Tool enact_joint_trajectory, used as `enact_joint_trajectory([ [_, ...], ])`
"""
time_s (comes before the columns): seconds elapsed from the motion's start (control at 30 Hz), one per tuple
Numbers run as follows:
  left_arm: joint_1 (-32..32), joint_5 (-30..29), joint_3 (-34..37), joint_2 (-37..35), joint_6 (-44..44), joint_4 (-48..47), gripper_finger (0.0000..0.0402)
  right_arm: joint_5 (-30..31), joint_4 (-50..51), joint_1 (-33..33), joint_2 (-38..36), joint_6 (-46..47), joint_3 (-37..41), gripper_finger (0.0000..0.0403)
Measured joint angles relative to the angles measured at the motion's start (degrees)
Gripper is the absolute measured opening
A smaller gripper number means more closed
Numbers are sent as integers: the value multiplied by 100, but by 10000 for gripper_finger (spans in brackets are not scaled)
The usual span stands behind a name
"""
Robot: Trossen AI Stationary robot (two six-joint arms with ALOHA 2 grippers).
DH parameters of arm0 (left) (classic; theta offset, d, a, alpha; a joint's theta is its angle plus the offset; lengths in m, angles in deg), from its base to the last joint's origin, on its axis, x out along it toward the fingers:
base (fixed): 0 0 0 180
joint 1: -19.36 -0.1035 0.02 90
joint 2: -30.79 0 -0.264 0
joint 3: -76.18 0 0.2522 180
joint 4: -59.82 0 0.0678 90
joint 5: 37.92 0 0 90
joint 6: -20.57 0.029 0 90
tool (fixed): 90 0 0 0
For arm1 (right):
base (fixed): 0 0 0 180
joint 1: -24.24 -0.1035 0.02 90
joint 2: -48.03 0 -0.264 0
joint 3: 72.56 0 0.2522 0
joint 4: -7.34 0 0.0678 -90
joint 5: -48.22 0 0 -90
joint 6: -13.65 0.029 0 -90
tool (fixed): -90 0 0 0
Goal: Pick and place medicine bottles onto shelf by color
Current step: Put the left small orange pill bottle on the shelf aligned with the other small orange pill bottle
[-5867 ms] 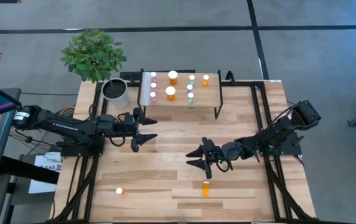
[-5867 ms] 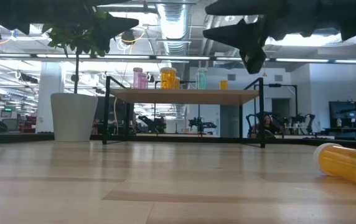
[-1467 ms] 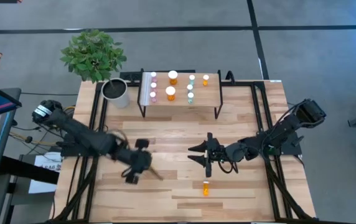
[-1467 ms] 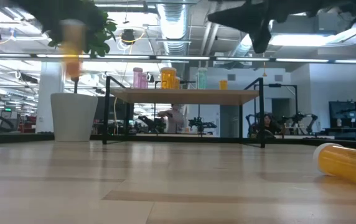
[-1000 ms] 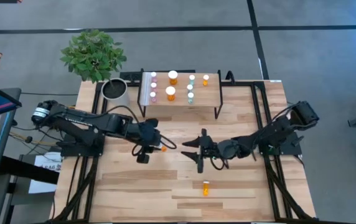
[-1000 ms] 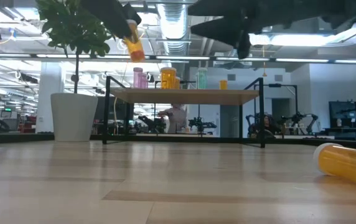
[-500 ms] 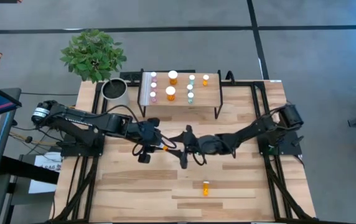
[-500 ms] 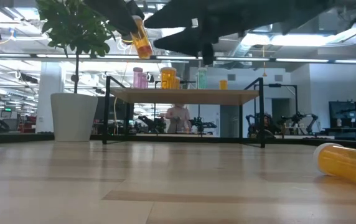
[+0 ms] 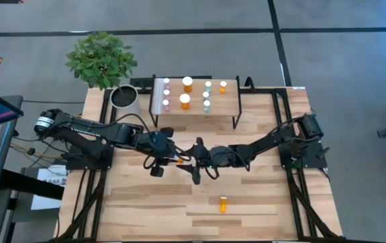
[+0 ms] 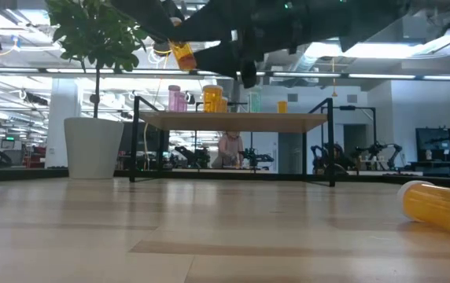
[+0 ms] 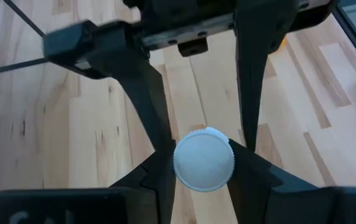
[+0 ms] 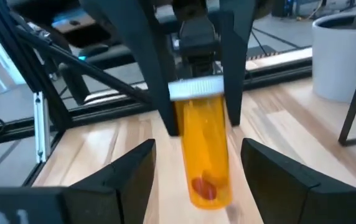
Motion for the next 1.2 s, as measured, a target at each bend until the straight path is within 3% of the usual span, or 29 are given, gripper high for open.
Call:
enact_joint_trajectory([
  [0.13,0,28,0,0,-2,-4,106,3,-24,-12,-9,-170,-57,235],
  [0.53,-2,90,0,2,-2,6,106,0,123,12,-9,-233,-57,110],
  [0.87,-2,87,0,2,-61,32,114,0,123,12,-11,-204,-57,111],
  [1.2,4,-323,-39,-136,14,-143,225,42,139,82,-11,-125,-55,113],
])
